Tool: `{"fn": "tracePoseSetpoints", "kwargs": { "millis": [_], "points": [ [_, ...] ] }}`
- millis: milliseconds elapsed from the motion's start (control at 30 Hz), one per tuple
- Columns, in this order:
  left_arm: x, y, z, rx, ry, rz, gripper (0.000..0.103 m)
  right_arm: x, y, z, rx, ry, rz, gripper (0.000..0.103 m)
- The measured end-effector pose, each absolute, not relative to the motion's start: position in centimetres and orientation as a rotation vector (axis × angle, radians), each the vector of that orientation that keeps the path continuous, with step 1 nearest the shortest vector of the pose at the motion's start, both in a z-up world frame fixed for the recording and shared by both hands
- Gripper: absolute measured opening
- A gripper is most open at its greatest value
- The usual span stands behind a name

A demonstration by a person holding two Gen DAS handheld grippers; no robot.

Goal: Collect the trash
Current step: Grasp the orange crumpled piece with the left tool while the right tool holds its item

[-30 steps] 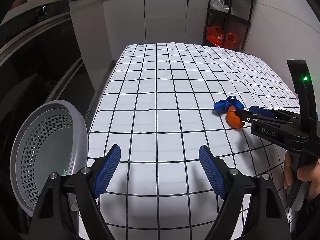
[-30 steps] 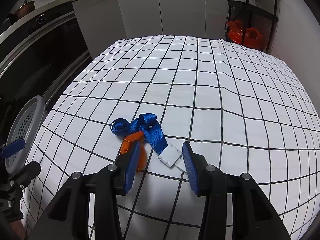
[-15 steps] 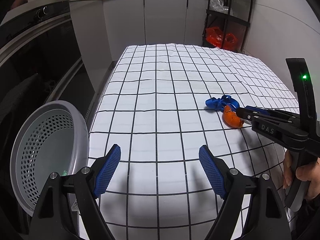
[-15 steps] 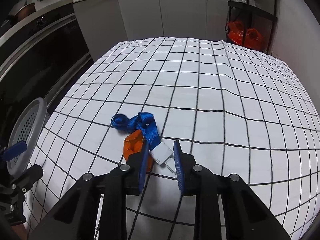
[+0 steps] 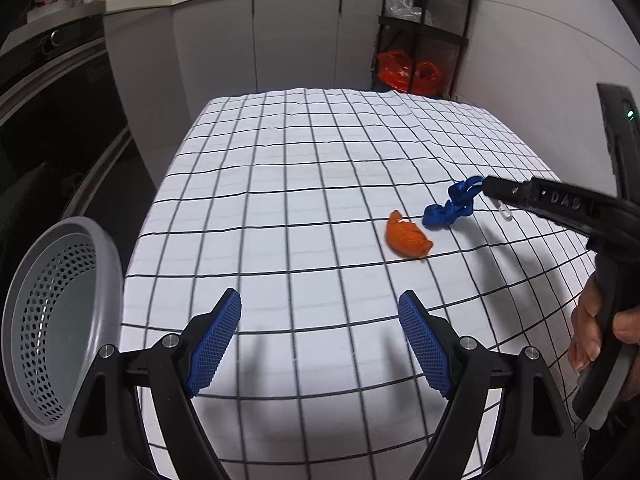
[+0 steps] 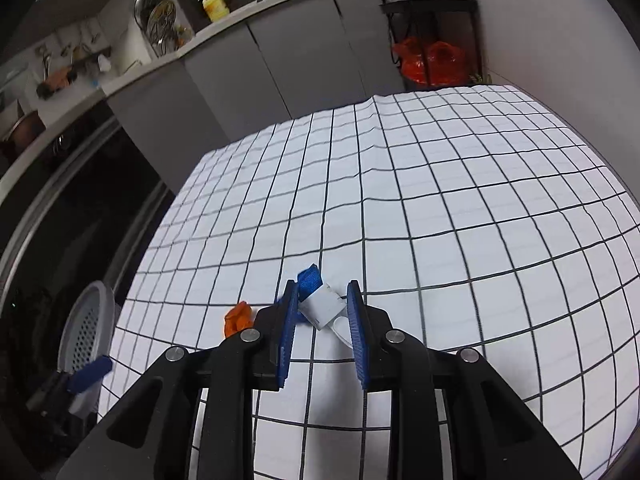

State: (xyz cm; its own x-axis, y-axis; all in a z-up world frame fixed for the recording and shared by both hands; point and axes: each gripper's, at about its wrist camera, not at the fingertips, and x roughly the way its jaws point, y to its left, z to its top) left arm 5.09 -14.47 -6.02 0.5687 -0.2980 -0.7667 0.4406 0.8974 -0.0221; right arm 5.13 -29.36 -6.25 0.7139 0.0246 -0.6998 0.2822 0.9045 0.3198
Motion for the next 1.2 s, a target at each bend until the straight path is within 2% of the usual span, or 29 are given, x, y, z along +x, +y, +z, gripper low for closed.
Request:
{"fn": "tracePoseSetpoints", "kwargs": {
  "millis": [400,633,667,767,833,867,900,1000,1200],
  "points": [
    [9.0,-21.7,-8.0,0.174,0.94,-0.446,0.08,3.6,-31.0,-5.0,0.5,0.718,-0.15,0.024],
    [10.5,-23.2,-9.6,0.173,0.981,-0.409,0.08,3.4,-31.9,-4.8,0.534,0.705,-0.142,0.024],
    [10.6,-23.3,-9.8,0.168,0.987,-0.408,0.078,3.4,-31.9,-4.8,0.533,0.704,-0.141,0.024],
    [10.8,-23.4,-10.2,0.174,0.993,-0.397,0.063,3.1,-31.9,-4.9,0.534,0.704,-0.14,0.024],
    [10.7,-23.3,-10.2,0.179,0.977,-0.4,0.049,3.0,-31.9,-4.9,0.532,0.706,-0.142,0.024],
    [10.5,-23.3,-10.1,0.18,0.975,-0.405,0.033,3.0,-32.0,-5.0,0.531,0.707,-0.141,0.024],
    [10.4,-23.2,-10.0,0.18,0.973,-0.412,0.024,3.0,-32.0,-5.0,0.529,0.708,-0.141,0.024],
    [10.1,-22.4,-9.4,0.155,0.976,-0.43,0.02,3.0,-31.6,-4.8,0.517,0.709,-0.142,0.024],
    [9.0,-19.2,-7.1,0.156,0.92,-0.408,0.019,3.3,-30.6,-4.3,0.497,0.71,-0.127,0.024]
  ]
}}
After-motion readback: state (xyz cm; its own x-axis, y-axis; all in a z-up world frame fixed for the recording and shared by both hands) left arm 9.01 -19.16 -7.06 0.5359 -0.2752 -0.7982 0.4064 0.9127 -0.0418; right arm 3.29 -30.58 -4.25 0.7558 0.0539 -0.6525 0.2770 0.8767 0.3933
